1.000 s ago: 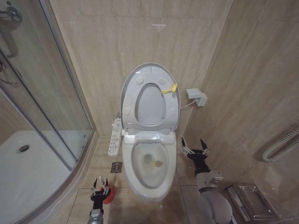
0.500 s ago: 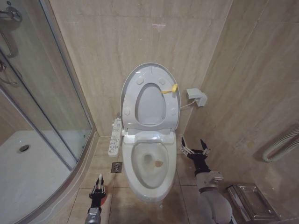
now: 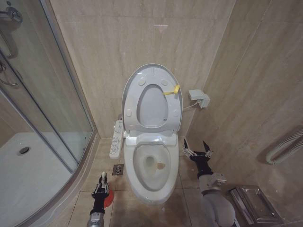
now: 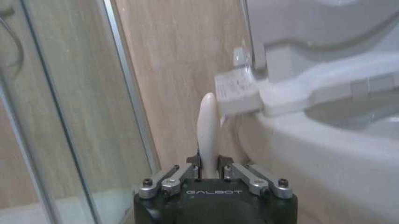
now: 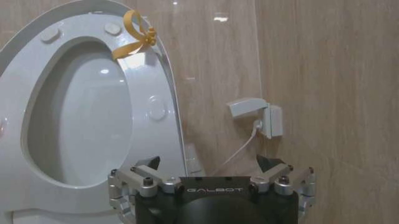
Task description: Open the toilet lid, clean the toilet bowl with a toilet brush, close the toilet lid, and flush.
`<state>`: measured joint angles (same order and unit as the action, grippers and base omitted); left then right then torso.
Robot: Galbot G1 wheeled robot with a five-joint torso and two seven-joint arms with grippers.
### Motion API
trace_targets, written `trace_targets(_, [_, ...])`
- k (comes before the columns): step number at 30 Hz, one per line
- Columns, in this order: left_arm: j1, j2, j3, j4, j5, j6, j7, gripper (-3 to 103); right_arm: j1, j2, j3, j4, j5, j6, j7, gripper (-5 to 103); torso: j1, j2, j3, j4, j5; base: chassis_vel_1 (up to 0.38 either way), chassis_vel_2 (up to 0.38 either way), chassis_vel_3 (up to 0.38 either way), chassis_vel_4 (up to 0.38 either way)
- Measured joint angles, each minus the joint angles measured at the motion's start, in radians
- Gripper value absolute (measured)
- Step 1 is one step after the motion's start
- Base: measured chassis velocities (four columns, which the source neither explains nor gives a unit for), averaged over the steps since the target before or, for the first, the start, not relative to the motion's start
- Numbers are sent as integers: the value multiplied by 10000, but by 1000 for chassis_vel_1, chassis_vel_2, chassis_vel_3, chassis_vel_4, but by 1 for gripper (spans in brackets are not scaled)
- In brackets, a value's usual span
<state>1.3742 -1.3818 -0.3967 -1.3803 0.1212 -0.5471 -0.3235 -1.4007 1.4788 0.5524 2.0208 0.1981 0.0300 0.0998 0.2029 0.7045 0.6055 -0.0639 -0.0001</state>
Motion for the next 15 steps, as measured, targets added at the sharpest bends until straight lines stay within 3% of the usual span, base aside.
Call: trace_targets(15, [2411, 421, 447, -5623, -477, 807, 142, 18, 0, 0, 0, 1, 0, 0, 0, 100, -1, 0, -1, 0, 2, 0, 0, 0, 0])
